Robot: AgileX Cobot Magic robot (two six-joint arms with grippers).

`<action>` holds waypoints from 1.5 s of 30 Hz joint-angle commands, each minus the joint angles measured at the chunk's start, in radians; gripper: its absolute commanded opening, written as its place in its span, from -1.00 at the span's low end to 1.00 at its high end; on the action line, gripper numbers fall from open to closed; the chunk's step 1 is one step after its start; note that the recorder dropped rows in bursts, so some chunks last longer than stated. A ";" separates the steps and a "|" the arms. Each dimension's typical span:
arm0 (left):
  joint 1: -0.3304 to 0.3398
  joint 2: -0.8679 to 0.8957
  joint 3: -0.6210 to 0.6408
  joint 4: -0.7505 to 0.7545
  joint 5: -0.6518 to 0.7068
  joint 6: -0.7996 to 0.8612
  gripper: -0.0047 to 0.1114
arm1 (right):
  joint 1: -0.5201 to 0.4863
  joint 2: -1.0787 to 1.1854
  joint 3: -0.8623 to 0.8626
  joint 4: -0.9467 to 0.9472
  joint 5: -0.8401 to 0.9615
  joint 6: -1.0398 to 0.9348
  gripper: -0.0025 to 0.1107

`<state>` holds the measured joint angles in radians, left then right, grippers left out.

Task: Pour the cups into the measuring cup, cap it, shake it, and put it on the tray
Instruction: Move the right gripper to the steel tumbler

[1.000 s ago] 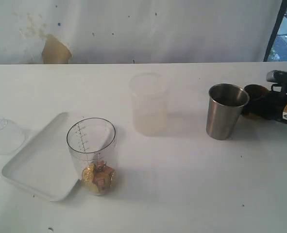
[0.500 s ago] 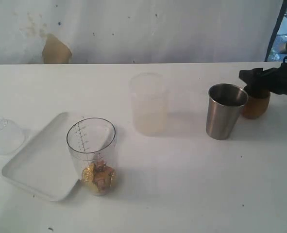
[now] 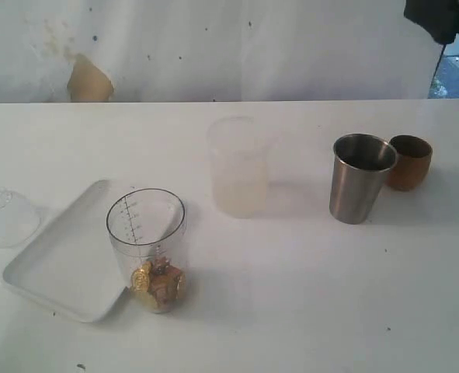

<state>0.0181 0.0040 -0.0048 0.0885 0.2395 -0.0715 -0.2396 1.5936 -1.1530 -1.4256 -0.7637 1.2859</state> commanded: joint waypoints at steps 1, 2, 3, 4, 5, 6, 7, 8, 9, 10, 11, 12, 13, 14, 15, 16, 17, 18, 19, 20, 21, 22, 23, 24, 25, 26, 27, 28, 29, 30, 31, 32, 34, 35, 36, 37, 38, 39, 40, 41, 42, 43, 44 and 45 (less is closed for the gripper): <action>-0.009 -0.004 0.005 -0.006 -0.004 0.000 -0.92 | -0.001 -0.010 0.047 -0.319 -0.148 0.200 0.47; -0.009 -0.004 0.005 -0.006 -0.004 0.000 -0.92 | -0.001 -0.008 0.061 -0.319 -0.179 0.211 0.47; -0.009 -0.004 0.005 -0.006 -0.004 0.000 -0.92 | -0.001 -0.008 0.074 -0.312 -0.217 0.211 0.47; -0.009 -0.004 0.005 -0.006 -0.004 0.000 -0.92 | -0.001 -0.008 0.088 -0.312 -0.312 0.177 0.47; -0.009 -0.004 0.005 -0.006 -0.004 0.000 -0.92 | -0.001 -0.008 0.093 -0.312 -0.360 0.148 0.47; -0.009 -0.004 0.005 -0.006 -0.004 0.000 -0.92 | -0.001 -0.008 0.097 -0.312 -0.382 0.134 0.47; -0.009 -0.004 0.005 -0.006 -0.004 0.000 -0.92 | -0.001 -0.008 0.097 -0.312 -0.391 0.134 0.47; -0.009 -0.004 0.005 -0.006 -0.004 0.000 -0.92 | -0.001 -0.008 0.097 -0.312 -0.389 0.151 0.47; -0.009 -0.004 0.005 -0.006 -0.004 0.000 -0.92 | -0.001 -0.008 0.097 -0.305 -0.367 0.175 0.47; -0.009 -0.004 0.005 -0.006 -0.004 0.000 -0.92 | -0.001 -0.008 0.097 -0.305 -0.357 0.184 0.48; -0.009 -0.004 0.005 -0.006 -0.004 0.000 -0.92 | -0.001 -0.008 0.097 -0.302 -0.349 0.187 0.50; -0.009 -0.004 0.005 -0.006 -0.004 0.000 -0.92 | -0.001 -0.008 0.097 -0.296 -0.327 0.200 0.54; -0.009 -0.004 0.005 -0.006 -0.004 0.000 -0.92 | 0.001 -0.008 0.097 -0.286 -0.299 0.223 0.59; -0.009 -0.004 0.005 -0.006 -0.004 0.000 -0.92 | 0.001 -0.008 0.097 -0.285 -0.274 0.243 0.64; -0.009 -0.004 0.005 -0.006 -0.004 0.000 -0.92 | 0.003 -0.008 0.097 -0.285 -0.261 0.246 0.68; -0.009 -0.004 0.005 -0.006 -0.004 0.000 -0.92 | 0.008 -0.008 0.097 -0.291 -0.246 0.246 0.72; -0.009 -0.004 0.005 -0.006 -0.004 0.000 -0.92 | 0.014 -0.008 0.097 -0.294 -0.227 0.246 0.75; -0.009 -0.004 0.005 -0.006 -0.004 0.000 -0.92 | 0.024 -0.008 0.097 -0.294 -0.213 0.246 0.77; -0.009 -0.004 0.005 -0.006 -0.004 0.000 -0.92 | 0.034 -0.008 0.097 -0.294 -0.198 0.246 0.78; -0.009 -0.004 0.005 -0.006 -0.004 0.000 -0.92 | 0.042 -0.008 0.097 -0.294 -0.188 0.246 0.79; -0.009 -0.004 0.005 -0.006 -0.004 0.000 -0.92 | 0.051 -0.008 0.097 -0.299 -0.183 0.246 0.79; -0.009 -0.004 0.005 -0.006 -0.004 0.000 -0.92 | 0.057 -0.008 0.097 -0.301 -0.175 0.244 0.79; -0.009 -0.004 0.005 -0.006 -0.004 0.000 -0.92 | 0.060 -0.008 0.097 -0.313 -0.167 0.237 0.79; -0.009 -0.004 0.005 -0.006 -0.004 0.000 -0.92 | 0.061 -0.008 0.097 -0.319 -0.163 0.237 0.79; -0.009 -0.004 0.005 -0.006 -0.004 0.000 -0.92 | 0.061 -0.008 0.097 -0.319 -0.160 0.236 0.79; -0.009 -0.004 0.005 -0.006 -0.004 0.000 -0.92 | 0.061 -0.006 0.099 -0.319 -0.157 0.218 0.79; -0.009 -0.004 0.005 -0.006 -0.004 0.000 -0.92 | 0.061 -0.006 0.110 -0.319 -0.157 0.197 0.79; -0.009 -0.004 0.005 -0.006 -0.004 0.000 -0.92 | 0.061 -0.003 0.124 -0.319 -0.157 0.155 0.79; -0.009 -0.004 0.005 -0.006 -0.004 0.000 -0.92 | 0.061 -0.004 0.141 -0.319 -0.157 0.111 0.79; -0.009 -0.004 0.005 -0.006 -0.004 0.000 -0.92 | 0.061 -0.004 0.155 -0.319 -0.148 0.086 0.79; -0.009 -0.004 0.005 -0.006 -0.004 0.000 -0.92 | 0.061 -0.004 0.171 -0.319 -0.123 0.068 0.79; -0.009 -0.004 0.005 -0.006 -0.004 0.000 -0.92 | 0.061 -0.004 0.190 -0.319 -0.093 0.054 0.79; -0.009 -0.004 0.005 -0.006 -0.004 0.000 -0.92 | 0.061 -0.004 0.229 -0.250 -0.064 -0.017 0.79; -0.009 -0.004 0.005 -0.006 -0.004 0.000 -0.92 | 0.061 -0.004 0.251 -0.203 -0.059 -0.068 0.79; -0.009 -0.004 0.005 -0.006 -0.004 0.000 -0.92 | 0.061 -0.004 0.274 -0.165 -0.059 -0.123 0.79; -0.009 -0.004 0.005 -0.006 -0.004 0.000 -0.92 | 0.061 -0.004 0.299 -0.121 -0.066 -0.181 0.79; -0.009 -0.004 0.005 -0.006 -0.004 0.000 -0.92 | 0.061 -0.004 0.325 -0.083 -0.075 -0.243 0.79; -0.009 -0.004 0.005 -0.006 -0.004 0.000 -0.92 | 0.061 -0.004 0.353 -0.050 -0.083 -0.299 0.79; -0.009 -0.004 0.005 -0.006 -0.004 0.000 -0.92 | 0.061 -0.001 0.375 -0.010 -0.085 -0.347 0.79; -0.009 -0.004 0.005 -0.006 -0.004 0.000 -0.92 | 0.061 0.002 0.400 0.037 -0.083 -0.404 0.79; -0.009 -0.004 0.005 -0.006 -0.004 0.000 -0.92 | 0.061 0.011 0.425 0.093 -0.070 -0.456 0.79; -0.009 -0.004 0.005 -0.006 -0.004 0.000 -0.92 | 0.061 0.016 0.441 0.138 -0.053 -0.498 0.79; -0.009 -0.004 0.005 -0.006 -0.004 0.000 -0.92 | 0.061 0.027 0.460 0.191 -0.040 -0.549 0.79; -0.009 -0.004 0.005 -0.006 -0.004 0.000 -0.92 | 0.061 0.044 0.475 0.230 -0.044 -0.597 0.79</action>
<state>0.0181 0.0040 -0.0048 0.0885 0.2395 -0.0715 -0.1790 1.6102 -0.7179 -1.3221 -0.8304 0.8245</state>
